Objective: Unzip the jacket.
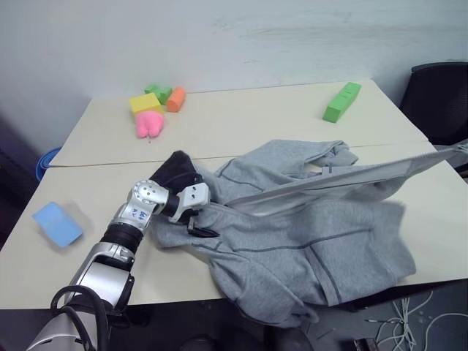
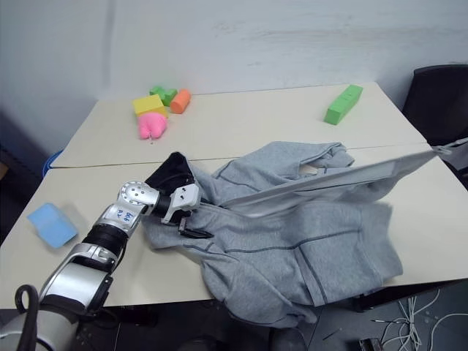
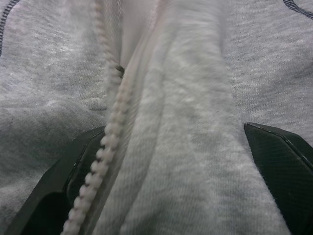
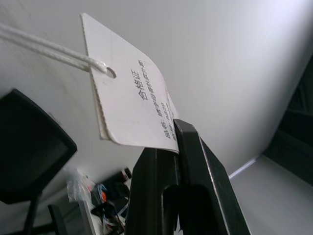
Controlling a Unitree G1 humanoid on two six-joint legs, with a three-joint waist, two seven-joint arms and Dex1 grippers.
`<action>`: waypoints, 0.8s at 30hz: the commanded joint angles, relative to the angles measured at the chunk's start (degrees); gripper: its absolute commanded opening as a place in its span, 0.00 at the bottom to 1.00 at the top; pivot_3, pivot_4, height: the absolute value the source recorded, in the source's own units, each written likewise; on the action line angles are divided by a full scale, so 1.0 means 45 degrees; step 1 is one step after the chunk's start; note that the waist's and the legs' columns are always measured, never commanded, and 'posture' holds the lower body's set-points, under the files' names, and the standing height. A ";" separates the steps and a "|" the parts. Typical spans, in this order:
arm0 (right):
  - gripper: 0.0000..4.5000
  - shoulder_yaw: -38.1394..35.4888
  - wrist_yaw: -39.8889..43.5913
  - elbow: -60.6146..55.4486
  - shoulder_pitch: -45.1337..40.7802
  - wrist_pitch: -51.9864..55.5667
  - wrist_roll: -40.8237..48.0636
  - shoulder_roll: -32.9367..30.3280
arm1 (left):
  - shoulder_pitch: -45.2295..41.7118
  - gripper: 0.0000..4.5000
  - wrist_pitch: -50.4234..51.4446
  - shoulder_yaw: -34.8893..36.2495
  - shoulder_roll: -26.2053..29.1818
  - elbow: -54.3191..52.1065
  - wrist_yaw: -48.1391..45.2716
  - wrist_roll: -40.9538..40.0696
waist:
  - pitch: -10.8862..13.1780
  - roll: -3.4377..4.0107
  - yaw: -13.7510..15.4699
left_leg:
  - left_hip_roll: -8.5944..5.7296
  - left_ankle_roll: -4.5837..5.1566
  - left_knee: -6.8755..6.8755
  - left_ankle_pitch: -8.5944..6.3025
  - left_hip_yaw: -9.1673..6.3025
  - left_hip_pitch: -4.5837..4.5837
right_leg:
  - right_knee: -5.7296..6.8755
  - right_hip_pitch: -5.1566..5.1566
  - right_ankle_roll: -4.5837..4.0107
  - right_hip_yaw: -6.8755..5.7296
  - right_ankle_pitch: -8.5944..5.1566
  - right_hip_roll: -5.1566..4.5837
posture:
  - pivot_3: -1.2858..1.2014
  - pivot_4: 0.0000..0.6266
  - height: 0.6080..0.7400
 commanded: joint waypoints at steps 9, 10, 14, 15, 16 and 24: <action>0.09 -0.0531 0.3562 -0.0693 0.1584 0.3701 0.3042 0.1257 | 0.1265 1.00 0.0646 -0.0043 -0.0132 0.0972 -0.0205 -0.0117 | -0.0009 -0.0040 0.0124 | 0.0014 -0.0050 -0.0123 0.0045 -0.0023 0.0056 | 0.0021 -0.0003 -0.0077 -0.0028 -0.0044 0.0000 | 0.52 0.24 1.00; 0.14 -0.0797 0.4173 -0.1004 0.2199 0.3731 0.3517 0.1556 | 0.1280 1.00 0.0971 0.0343 -0.0121 0.0443 -0.0511 -0.0658 | 0.0003 -0.0044 0.0159 | 0.0016 -0.0049 -0.0122 0.0044 -0.0026 0.0046 | 0.0021 -0.0012 -0.0077 -0.0030 -0.0045 0.0000 | 0.52 0.24 1.00; 0.41 -0.1512 0.5492 -0.2085 0.3989 0.3968 0.4349 0.2077 | 0.1503 1.00 0.1866 0.0975 0.0270 -0.1306 -0.1425 -0.1757 | 0.0096 -0.0090 0.0264 | 0.0005 -0.0052 -0.0074 0.0063 -0.0035 -0.0095 | 0.0059 -0.0200 -0.0072 -0.0038 -0.0042 -0.0001 | 0.52 0.24 1.00; 0.48 -0.1808 0.6172 -0.2610 0.4558 0.4057 0.4899 0.2289 | 0.1646 1.00 0.2240 0.1199 0.0497 -0.2080 -0.1895 -0.2271 | 0.0145 -0.0089 0.0265 | -0.0003 -0.0049 -0.0059 0.0066 -0.0027 -0.0156 | 0.0075 -0.0255 -0.0069 -0.0039 -0.0040 -0.0001 | 0.52 0.24 1.00; 0.55 -0.2135 0.7299 -0.3400 0.5342 0.4416 0.5790 0.2522 | 0.1780 1.00 0.2819 0.1487 0.0759 -0.2941 -0.2283 -0.2841 | 0.0179 -0.0097 0.0269 | -0.0004 -0.0047 -0.0058 0.0073 -0.0016 -0.0162 | 0.0074 -0.0264 -0.0068 -0.0042 -0.0040 0.0005 | 0.52 0.24 1.00; 0.99 -0.3715 1.1493 -0.9051 0.8922 0.5908 1.0743 0.4815 | 0.2930 1.00 0.4719 0.2708 0.2789 -0.6330 -0.3151 -0.4661 | 0.0537 -0.0312 0.0397 | 0.0018 -0.0037 0.0006 0.0082 -0.0063 -0.0325 | 0.0070 -0.0361 -0.0065 -0.0084 -0.0037 0.0030 | 0.52 0.24 1.00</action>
